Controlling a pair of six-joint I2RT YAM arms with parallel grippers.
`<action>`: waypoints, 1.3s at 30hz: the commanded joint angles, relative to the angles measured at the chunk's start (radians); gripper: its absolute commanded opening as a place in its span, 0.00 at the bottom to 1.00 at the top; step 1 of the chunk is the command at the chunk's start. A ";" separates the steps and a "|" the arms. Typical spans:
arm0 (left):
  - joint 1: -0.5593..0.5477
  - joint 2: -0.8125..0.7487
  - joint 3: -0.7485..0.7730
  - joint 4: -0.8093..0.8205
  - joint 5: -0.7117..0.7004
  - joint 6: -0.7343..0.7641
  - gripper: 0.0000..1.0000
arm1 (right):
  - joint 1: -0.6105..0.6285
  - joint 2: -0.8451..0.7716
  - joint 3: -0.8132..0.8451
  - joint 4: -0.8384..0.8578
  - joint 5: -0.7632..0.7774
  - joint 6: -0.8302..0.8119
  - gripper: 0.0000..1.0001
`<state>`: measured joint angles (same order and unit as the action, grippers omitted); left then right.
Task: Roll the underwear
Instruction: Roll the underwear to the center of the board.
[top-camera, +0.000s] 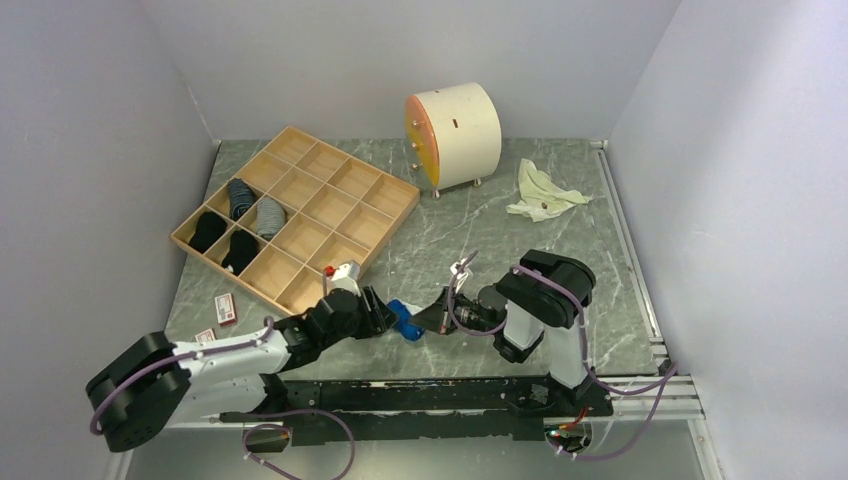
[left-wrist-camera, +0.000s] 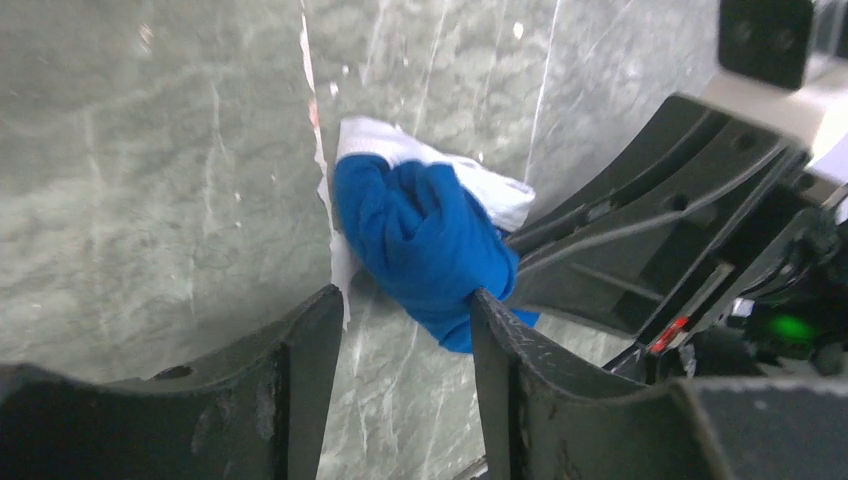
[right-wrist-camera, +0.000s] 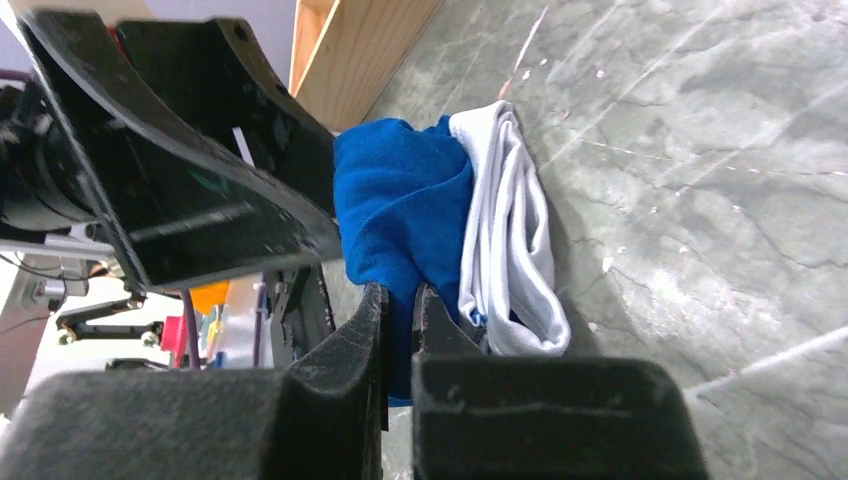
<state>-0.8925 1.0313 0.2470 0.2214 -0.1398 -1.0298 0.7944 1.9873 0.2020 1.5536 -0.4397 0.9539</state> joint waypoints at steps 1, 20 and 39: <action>-0.054 0.089 0.044 0.097 -0.008 0.001 0.52 | -0.037 0.055 -0.071 -0.134 0.131 -0.048 0.00; -0.077 0.156 0.011 0.170 -0.086 -0.032 0.62 | -0.049 -0.253 0.182 -0.988 0.202 -0.419 0.08; -0.080 0.250 0.045 0.137 -0.305 -0.129 0.76 | -0.049 -0.196 0.195 -0.982 0.197 -0.408 0.06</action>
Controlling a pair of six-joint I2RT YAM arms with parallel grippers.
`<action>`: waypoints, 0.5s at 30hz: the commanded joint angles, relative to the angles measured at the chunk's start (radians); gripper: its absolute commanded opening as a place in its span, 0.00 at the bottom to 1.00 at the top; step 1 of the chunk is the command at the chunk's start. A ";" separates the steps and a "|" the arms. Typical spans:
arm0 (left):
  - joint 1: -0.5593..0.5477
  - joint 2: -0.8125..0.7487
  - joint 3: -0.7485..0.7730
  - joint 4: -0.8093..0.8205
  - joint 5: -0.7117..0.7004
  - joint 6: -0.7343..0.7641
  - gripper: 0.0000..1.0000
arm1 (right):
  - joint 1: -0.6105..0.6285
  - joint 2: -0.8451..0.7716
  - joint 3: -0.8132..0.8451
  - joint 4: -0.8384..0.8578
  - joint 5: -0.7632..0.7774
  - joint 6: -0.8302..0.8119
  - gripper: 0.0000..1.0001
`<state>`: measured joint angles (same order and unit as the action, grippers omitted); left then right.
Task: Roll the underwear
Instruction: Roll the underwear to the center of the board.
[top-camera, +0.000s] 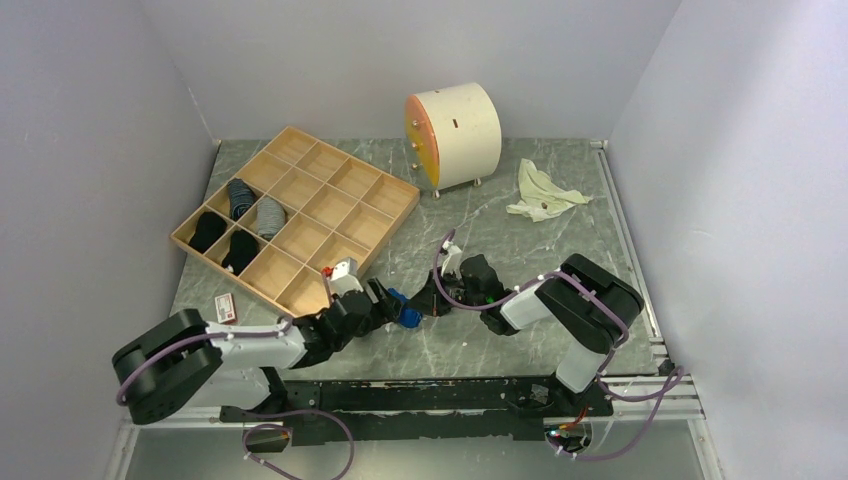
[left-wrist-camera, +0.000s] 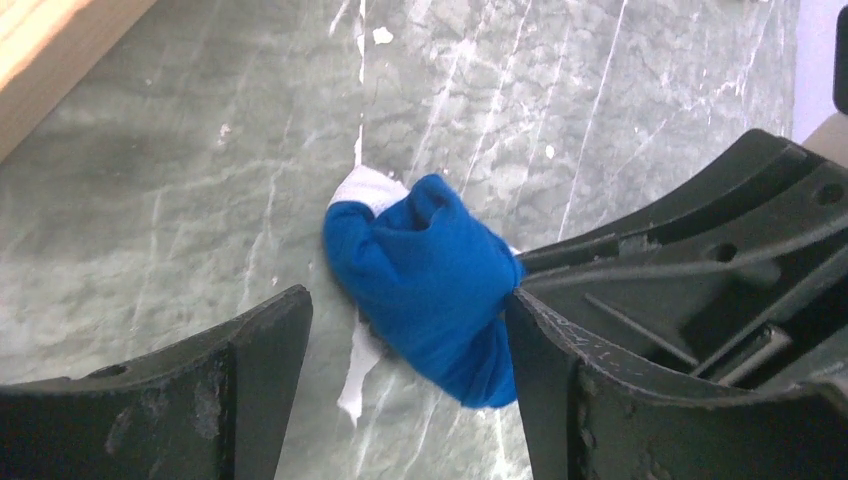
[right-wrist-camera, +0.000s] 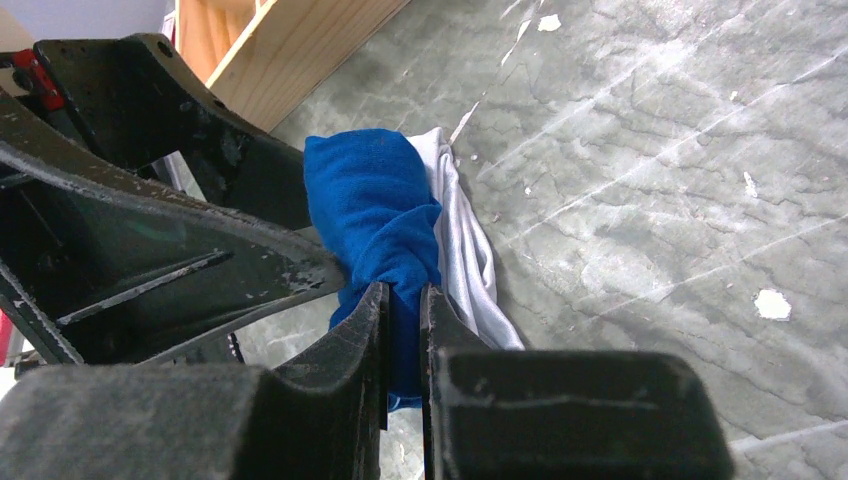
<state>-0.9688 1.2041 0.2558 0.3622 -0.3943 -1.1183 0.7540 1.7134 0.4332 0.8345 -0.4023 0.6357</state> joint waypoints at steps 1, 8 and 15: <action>-0.004 0.094 0.043 -0.006 -0.061 -0.049 0.75 | -0.008 0.079 -0.037 -0.263 0.157 -0.088 0.06; -0.004 0.132 0.062 -0.109 -0.147 -0.125 0.70 | -0.010 0.045 -0.042 -0.284 0.154 -0.100 0.10; -0.004 0.290 0.177 -0.225 -0.118 -0.089 0.46 | -0.010 0.010 -0.065 -0.263 0.138 -0.084 0.14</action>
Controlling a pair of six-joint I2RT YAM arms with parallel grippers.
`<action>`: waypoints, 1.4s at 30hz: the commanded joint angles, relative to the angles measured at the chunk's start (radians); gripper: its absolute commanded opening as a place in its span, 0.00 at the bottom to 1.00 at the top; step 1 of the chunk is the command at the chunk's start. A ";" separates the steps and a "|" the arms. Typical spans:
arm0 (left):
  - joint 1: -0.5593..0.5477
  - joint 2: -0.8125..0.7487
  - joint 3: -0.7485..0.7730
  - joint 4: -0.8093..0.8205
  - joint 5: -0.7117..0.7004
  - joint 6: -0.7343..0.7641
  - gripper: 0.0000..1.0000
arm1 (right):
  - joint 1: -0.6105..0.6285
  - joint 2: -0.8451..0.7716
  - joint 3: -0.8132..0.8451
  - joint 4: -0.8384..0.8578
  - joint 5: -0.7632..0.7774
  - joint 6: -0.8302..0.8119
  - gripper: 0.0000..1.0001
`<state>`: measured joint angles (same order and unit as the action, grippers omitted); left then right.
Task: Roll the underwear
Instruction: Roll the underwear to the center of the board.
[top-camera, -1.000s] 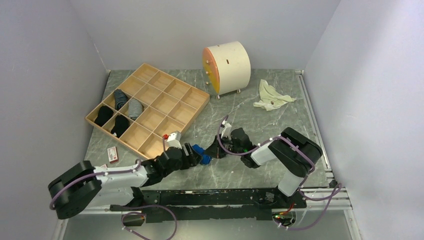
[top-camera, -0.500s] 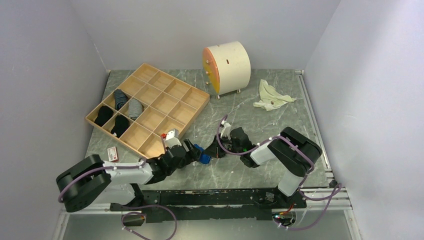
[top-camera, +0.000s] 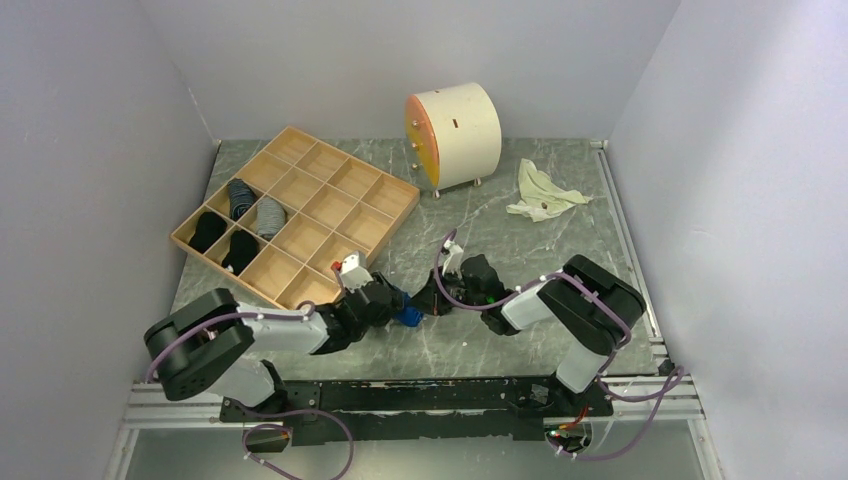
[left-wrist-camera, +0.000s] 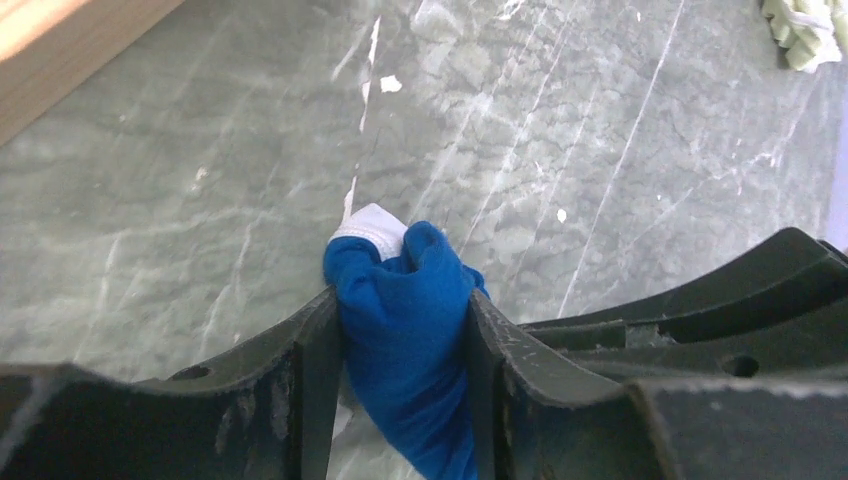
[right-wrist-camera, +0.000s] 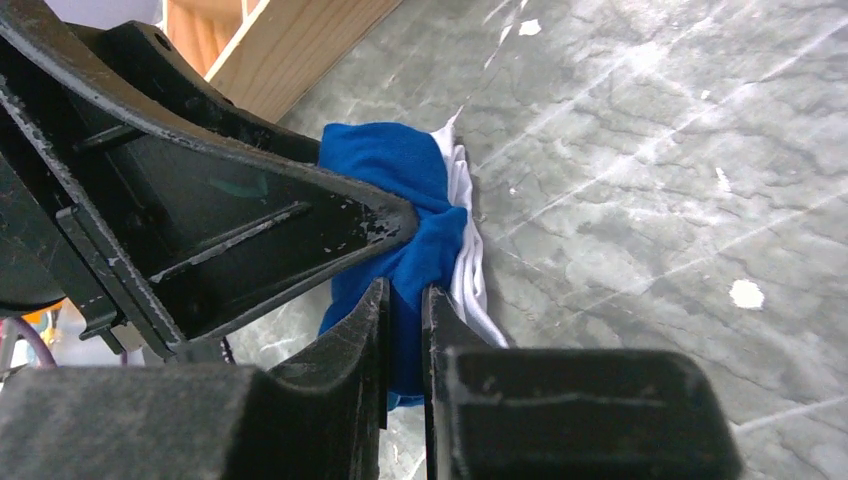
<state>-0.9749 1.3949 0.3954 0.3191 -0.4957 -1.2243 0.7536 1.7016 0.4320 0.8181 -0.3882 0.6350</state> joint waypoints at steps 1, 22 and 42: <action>0.002 0.115 0.044 -0.179 -0.007 0.025 0.44 | -0.010 0.006 -0.063 -0.255 0.124 -0.090 0.19; -0.014 0.111 0.088 -0.190 0.028 0.097 0.36 | 0.148 -0.368 0.178 -0.663 0.352 -0.430 0.54; -0.015 0.084 0.102 -0.181 0.073 0.095 0.63 | 0.128 -0.172 0.020 -0.410 0.224 -0.277 0.04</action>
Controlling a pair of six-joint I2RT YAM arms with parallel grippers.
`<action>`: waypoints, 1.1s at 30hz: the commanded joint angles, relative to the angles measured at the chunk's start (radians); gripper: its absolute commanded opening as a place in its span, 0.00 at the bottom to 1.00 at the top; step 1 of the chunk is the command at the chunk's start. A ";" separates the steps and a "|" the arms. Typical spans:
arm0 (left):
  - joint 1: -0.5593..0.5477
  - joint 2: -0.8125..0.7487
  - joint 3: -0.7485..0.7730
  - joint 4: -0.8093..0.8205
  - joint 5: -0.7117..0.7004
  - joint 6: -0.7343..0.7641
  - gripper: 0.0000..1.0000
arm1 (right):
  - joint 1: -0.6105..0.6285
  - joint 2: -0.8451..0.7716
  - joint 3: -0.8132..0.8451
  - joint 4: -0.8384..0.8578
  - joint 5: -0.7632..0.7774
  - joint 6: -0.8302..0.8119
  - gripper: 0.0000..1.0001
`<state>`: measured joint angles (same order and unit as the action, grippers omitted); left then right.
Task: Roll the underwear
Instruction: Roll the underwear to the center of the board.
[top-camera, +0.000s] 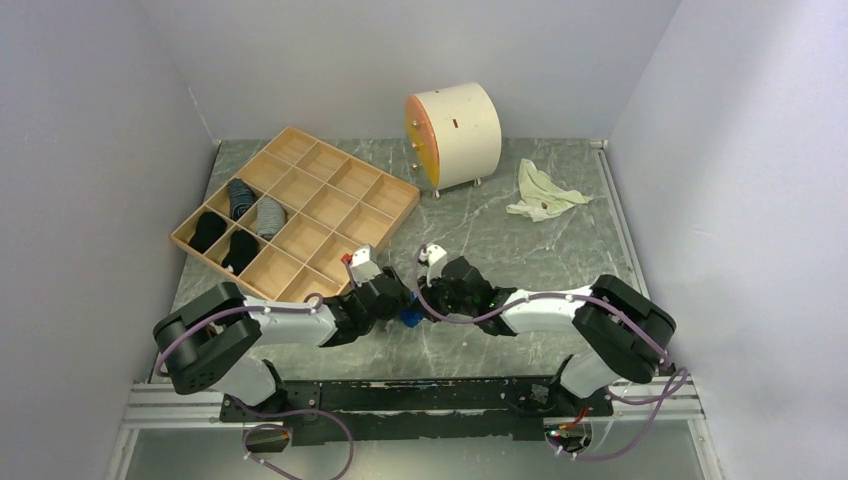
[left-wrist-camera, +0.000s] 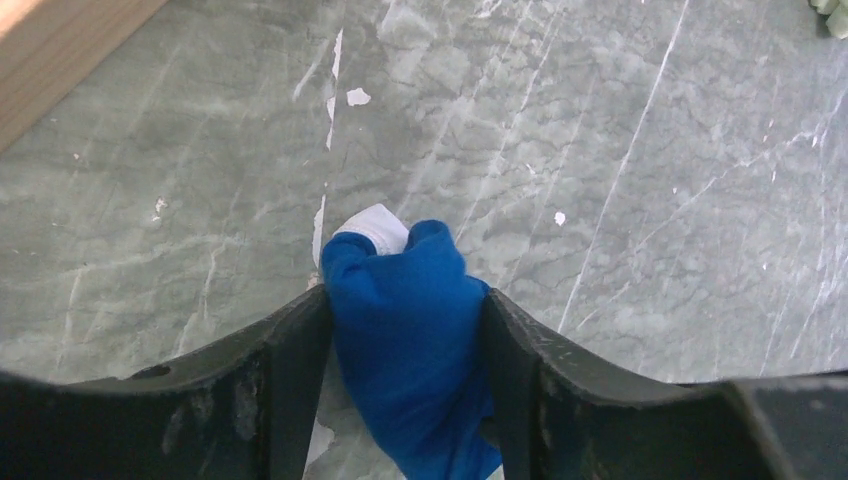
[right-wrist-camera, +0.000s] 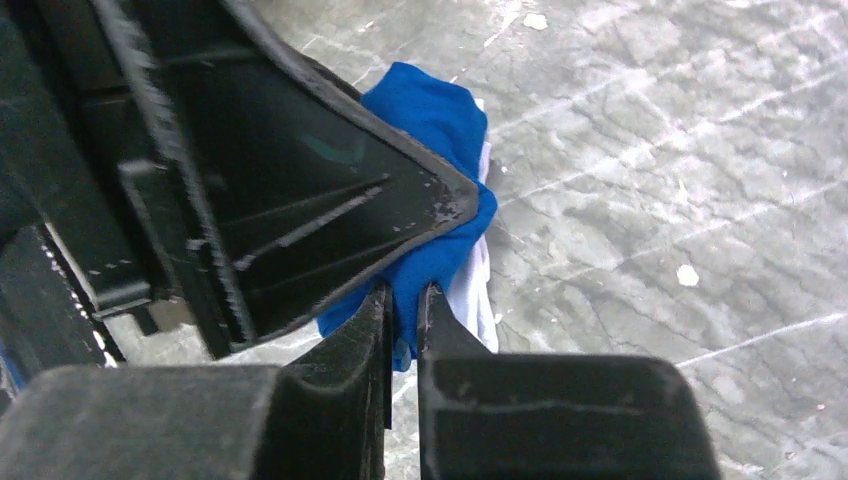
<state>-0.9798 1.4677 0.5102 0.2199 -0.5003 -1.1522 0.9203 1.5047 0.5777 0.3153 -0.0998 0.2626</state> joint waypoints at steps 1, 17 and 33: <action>-0.010 0.023 0.003 -0.096 0.086 0.021 0.64 | -0.049 0.027 -0.159 0.135 -0.072 0.127 0.03; -0.011 0.102 -0.008 -0.002 0.160 -0.013 0.64 | -0.154 0.144 -0.318 0.450 -0.172 0.353 0.02; -0.059 0.205 -0.066 0.089 0.203 -0.035 0.68 | -0.286 0.245 -0.395 0.637 -0.316 0.415 0.02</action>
<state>-1.0019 1.5993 0.4976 0.5240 -0.4194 -1.1912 0.6655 1.6840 0.2363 1.0367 -0.3946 0.6880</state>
